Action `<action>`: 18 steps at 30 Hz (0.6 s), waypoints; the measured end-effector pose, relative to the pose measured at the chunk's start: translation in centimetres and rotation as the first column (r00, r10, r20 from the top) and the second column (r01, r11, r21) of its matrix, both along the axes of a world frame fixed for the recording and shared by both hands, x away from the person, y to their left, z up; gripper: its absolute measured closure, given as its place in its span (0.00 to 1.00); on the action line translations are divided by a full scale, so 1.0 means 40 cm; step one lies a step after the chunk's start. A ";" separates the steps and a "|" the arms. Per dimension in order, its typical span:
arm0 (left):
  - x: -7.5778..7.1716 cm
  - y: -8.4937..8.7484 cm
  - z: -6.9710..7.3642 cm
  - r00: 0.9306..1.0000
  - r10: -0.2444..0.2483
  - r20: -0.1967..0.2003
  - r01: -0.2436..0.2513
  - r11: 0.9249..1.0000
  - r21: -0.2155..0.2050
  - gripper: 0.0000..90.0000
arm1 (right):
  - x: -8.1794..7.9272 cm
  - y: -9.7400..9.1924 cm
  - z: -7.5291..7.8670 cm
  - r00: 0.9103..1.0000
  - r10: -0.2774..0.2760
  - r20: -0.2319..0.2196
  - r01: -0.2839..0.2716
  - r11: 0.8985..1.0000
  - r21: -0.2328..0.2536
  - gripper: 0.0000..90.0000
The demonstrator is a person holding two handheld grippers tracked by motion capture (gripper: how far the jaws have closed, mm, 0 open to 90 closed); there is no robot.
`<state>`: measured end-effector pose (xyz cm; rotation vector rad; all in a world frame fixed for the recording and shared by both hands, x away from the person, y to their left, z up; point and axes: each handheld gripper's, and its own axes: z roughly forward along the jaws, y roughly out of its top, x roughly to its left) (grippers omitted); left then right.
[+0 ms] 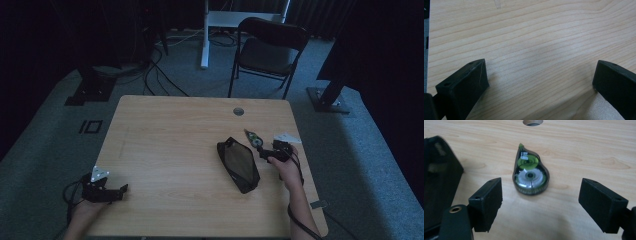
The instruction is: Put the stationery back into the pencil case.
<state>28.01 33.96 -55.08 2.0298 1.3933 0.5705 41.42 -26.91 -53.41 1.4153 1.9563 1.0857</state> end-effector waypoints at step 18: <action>0.000 0.000 0.000 1.000 -0.001 0.000 0.001 1.000 0.001 0.00 | 0.088 0.045 -0.010 1.000 0.010 -0.021 -0.010 0.999 -0.031 0.25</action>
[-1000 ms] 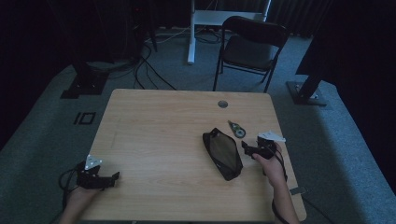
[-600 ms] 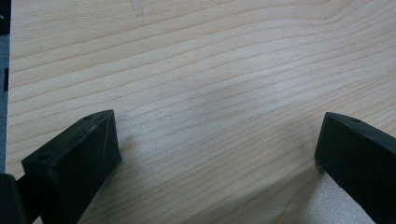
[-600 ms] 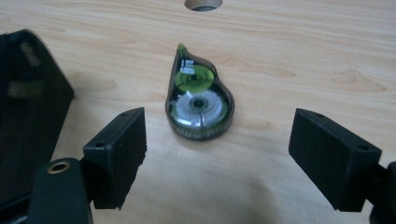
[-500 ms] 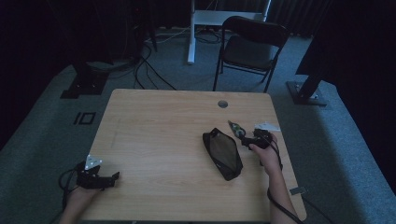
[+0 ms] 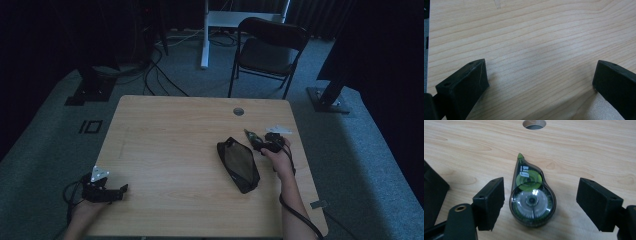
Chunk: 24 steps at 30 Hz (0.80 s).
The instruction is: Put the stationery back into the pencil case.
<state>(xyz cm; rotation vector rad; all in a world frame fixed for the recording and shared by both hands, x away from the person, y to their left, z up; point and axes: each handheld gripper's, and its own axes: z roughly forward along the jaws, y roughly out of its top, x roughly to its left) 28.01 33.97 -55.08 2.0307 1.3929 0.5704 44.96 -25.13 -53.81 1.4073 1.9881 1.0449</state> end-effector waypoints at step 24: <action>0.000 0.000 0.000 1.000 -0.006 0.000 0.006 1.000 0.000 0.00 | 0.075 0.046 -0.027 0.997 0.052 -0.057 -0.057 0.995 -0.081 0.45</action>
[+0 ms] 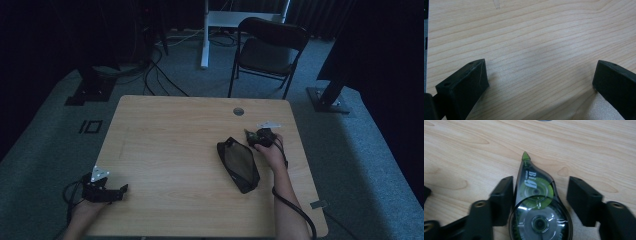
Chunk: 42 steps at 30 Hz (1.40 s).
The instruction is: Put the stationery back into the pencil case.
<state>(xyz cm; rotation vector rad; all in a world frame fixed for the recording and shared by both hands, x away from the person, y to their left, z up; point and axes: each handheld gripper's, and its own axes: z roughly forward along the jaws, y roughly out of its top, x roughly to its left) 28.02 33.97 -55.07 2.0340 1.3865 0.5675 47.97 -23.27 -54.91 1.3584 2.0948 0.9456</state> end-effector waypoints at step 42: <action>0.000 0.000 0.000 1.000 0.000 0.000 0.000 1.000 0.000 0.00 | -0.135 -0.002 0.213 0.996 -0.084 0.033 0.084 0.996 0.002 0.56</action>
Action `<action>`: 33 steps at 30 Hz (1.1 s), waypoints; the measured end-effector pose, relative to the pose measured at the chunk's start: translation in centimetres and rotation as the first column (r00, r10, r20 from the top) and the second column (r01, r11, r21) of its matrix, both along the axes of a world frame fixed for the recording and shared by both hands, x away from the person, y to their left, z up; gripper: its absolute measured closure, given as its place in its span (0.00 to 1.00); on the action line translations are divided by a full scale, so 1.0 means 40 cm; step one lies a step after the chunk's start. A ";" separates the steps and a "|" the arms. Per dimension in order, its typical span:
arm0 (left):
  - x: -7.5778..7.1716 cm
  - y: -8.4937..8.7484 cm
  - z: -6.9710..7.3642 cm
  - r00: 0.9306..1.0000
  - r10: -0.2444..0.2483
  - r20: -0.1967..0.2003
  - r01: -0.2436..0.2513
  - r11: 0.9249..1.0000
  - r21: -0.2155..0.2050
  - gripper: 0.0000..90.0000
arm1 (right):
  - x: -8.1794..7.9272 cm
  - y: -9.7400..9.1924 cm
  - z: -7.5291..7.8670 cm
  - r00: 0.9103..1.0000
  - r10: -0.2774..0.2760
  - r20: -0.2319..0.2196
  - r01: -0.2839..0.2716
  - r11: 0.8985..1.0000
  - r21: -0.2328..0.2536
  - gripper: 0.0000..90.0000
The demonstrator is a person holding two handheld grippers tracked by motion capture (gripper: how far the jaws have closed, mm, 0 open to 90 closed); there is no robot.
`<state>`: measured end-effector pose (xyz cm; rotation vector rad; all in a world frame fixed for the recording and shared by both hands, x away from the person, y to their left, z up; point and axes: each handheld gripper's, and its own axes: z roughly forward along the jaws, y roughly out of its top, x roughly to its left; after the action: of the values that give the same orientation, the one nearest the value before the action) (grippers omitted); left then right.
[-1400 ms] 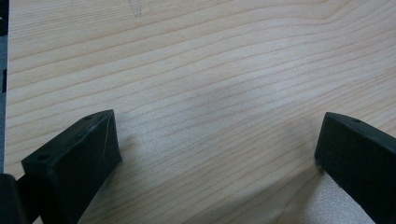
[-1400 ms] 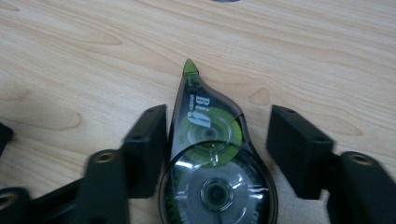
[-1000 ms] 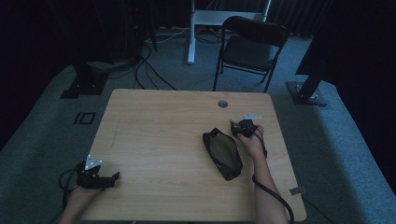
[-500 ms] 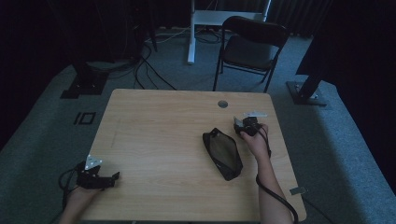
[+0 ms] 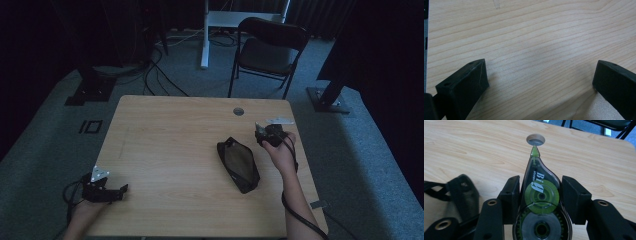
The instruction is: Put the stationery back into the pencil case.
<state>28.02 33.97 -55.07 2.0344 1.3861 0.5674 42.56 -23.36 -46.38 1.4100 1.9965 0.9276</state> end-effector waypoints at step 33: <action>0.000 0.000 0.000 1.000 0.000 0.000 0.000 1.000 0.000 0.00 | -0.141 0.152 0.042 0.993 0.114 -0.042 -0.110 0.991 0.081 0.56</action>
<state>28.02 33.98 -55.08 2.0338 1.3863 0.5674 36.91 -17.28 -44.71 1.3849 2.1128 1.0419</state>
